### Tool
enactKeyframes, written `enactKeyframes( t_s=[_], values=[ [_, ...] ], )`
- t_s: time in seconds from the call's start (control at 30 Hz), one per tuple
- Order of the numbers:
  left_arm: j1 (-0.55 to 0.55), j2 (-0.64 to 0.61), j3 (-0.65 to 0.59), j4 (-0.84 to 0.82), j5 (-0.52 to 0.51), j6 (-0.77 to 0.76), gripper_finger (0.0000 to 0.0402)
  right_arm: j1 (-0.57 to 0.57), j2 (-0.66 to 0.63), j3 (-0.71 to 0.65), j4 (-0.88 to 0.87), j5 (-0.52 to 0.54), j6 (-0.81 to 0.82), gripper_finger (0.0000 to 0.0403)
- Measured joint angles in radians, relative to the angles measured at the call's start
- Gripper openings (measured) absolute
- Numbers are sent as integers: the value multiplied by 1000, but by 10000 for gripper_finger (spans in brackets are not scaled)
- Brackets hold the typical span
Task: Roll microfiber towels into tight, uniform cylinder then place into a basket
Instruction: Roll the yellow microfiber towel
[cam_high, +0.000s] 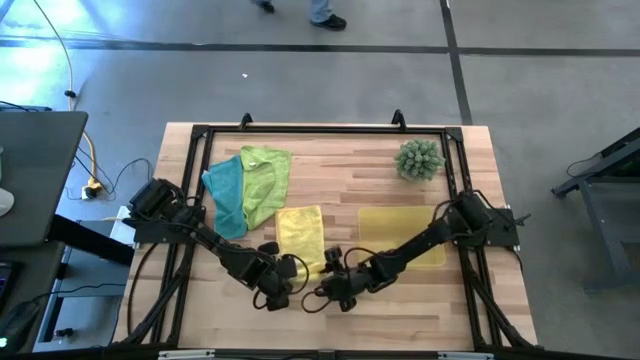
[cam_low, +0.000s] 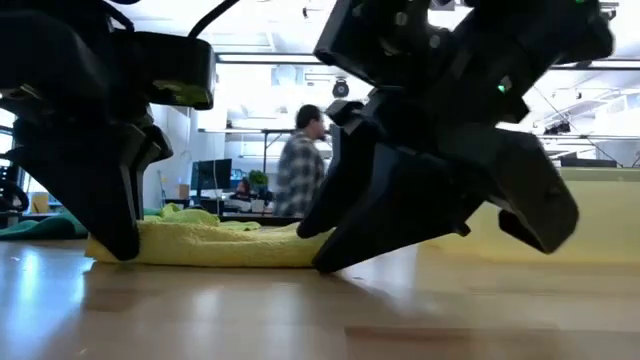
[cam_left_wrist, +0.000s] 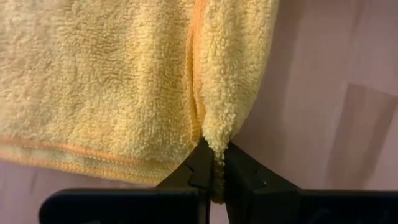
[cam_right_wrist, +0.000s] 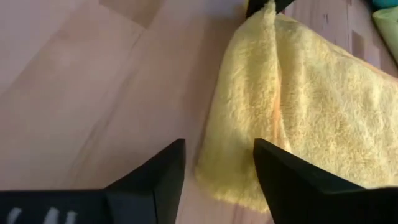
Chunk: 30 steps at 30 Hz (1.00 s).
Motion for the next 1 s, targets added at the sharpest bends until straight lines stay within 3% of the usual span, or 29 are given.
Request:
enactKeyframes(
  t_s=[0.1,0.2,0.53,0.87,1.0],
  values=[
    [0,1,0,17,14,-8,12,-8,17,4,8,16,29,192],
    [0,1,-1,23,28,-15,12,-15,26,6,-13,31,63,173],
    [0,3,14,20,58,-23,18,-25,34,5,-31,-42,71,11],
    [-24,-21,139,-177,82,93,74,-96,31,2,-23,-308,280,3],
    [-52,-27,178,-271,73,88,94,-144,33,1,25,-495,401,2]
  ],
)
